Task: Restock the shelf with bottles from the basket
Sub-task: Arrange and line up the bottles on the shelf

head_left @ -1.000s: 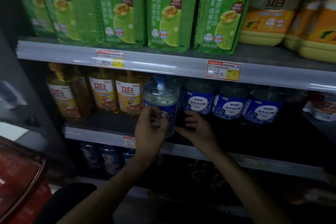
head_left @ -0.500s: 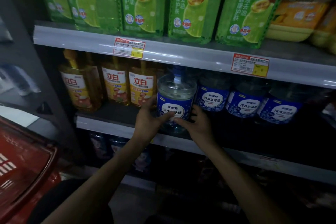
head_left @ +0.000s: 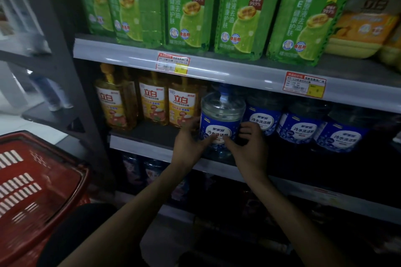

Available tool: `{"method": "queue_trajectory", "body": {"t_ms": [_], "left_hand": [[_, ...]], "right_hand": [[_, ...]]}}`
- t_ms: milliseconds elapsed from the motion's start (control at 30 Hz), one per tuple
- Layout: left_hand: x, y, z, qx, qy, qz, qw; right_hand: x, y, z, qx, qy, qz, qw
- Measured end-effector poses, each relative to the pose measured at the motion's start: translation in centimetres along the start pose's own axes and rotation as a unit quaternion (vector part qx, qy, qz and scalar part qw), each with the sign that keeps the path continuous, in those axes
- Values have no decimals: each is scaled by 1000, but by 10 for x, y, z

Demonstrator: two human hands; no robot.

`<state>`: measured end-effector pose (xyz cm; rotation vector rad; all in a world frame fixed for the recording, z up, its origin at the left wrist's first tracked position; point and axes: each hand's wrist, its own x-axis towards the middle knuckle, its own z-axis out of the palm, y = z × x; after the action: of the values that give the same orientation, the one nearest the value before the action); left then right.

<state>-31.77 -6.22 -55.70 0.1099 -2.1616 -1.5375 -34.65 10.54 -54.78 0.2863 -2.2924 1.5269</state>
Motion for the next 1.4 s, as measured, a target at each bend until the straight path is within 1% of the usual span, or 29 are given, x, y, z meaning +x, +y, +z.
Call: {"method": "queue_trajectory", "body": {"t_ms": [33, 100, 267, 367, 467, 567, 633, 767, 900, 967, 1033, 1133, 1233, 1333, 1400], "left_hand": [[-4, 3, -6, 14, -3, 2, 1000], [-13, 6, -22, 46, 0, 9, 999], [-29, 5, -81, 178, 7, 42, 983], [-25, -2, -117, 216, 26, 32, 976], [-19, -24, -143, 214, 66, 8, 975], [-14, -57, -162, 221, 90, -6, 971], [-2, -74, -171, 228, 92, -15, 969], [29, -93, -179, 167, 138, -63, 974], [46, -101, -179, 105, 217, -84, 967], [53, -106, -178, 54, 242, -74, 966], [58, -109, -176, 27, 249, -70, 966], [61, -113, -173, -4, 238, -81, 968], [63, -117, -175, -1, 230, -77, 970], [66, -121, -183, -8, 223, -87, 971], [66, -121, -187, -11, 223, -93, 970]], "right_hand": [[-1, -6, 0, -6, 6, -17, 1000], [-5, -17, 1, -20, -5, -53, 998], [-20, -38, 14, -15, -90, -135, 987], [-23, -46, 41, -27, -134, -153, 979], [-22, -56, 86, -18, -179, -118, 977], [-17, -72, 139, 38, -236, -22, 971], [-10, -82, 173, 69, -264, 19, 962], [-2, -84, 217, 77, -286, 23, 955], [8, -75, 247, 88, -307, 35, 947], [11, -71, 259, 102, -321, 46, 940], [14, -67, 267, 123, -329, 56, 934], [13, -66, 274, 157, -351, 67, 921], [7, -71, 282, 202, -347, 89, 911], [0, -78, 291, 267, -349, 137, 888], [-2, -81, 296, 273, -344, 132, 889]]}}
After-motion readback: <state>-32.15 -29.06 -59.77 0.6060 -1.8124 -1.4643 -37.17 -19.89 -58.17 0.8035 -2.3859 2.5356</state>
